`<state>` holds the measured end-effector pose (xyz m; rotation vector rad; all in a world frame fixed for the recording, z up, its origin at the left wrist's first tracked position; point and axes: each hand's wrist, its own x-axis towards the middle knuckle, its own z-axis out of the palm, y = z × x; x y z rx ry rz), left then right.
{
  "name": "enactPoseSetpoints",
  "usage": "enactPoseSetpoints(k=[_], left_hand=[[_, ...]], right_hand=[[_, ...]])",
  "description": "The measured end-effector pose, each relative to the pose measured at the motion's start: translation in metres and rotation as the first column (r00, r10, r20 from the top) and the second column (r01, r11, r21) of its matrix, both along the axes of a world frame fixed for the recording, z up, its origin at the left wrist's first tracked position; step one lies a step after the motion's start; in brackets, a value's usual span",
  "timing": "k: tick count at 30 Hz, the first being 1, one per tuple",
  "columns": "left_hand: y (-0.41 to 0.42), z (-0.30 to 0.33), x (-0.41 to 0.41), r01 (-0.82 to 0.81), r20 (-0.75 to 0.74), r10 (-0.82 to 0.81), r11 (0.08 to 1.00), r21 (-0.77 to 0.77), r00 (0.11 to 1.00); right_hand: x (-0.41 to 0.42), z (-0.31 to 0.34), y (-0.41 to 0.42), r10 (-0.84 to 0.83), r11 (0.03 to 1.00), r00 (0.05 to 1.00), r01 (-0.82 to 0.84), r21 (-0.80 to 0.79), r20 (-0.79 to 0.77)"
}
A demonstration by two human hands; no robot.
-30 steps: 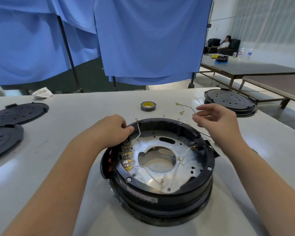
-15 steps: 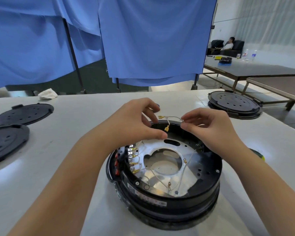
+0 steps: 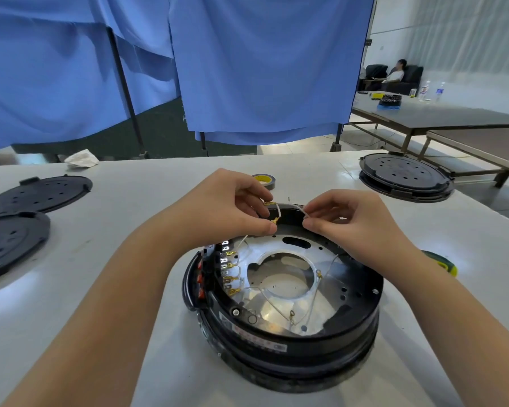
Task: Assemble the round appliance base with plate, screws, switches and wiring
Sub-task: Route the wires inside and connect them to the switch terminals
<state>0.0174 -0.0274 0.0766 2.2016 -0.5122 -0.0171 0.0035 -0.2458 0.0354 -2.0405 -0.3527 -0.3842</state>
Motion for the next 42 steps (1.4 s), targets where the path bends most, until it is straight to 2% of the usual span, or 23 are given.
enactPoseSetpoints(k=[12, 30, 42], left_hand=[[0.005, 0.003, -0.002, 0.053, -0.103, -0.055, 0.998, -0.022, 0.993], [0.005, -0.001, 0.000, 0.062, -0.116, -0.061, 0.998, 0.005, 0.991], [-0.002, -0.006, 0.000, 0.123, -0.126, -0.127, 0.991, -0.044, 0.984]], right_hand=[[-0.001, -0.001, 0.000, 0.042, 0.997, 0.997, -0.046, -0.060, -0.069], [0.000, -0.001, 0.000, 0.039, 0.994, 0.996, -0.047, -0.102, -0.074], [-0.007, 0.010, 0.005, 0.117, 0.993, 0.984, -0.120, -0.020, -0.133]])
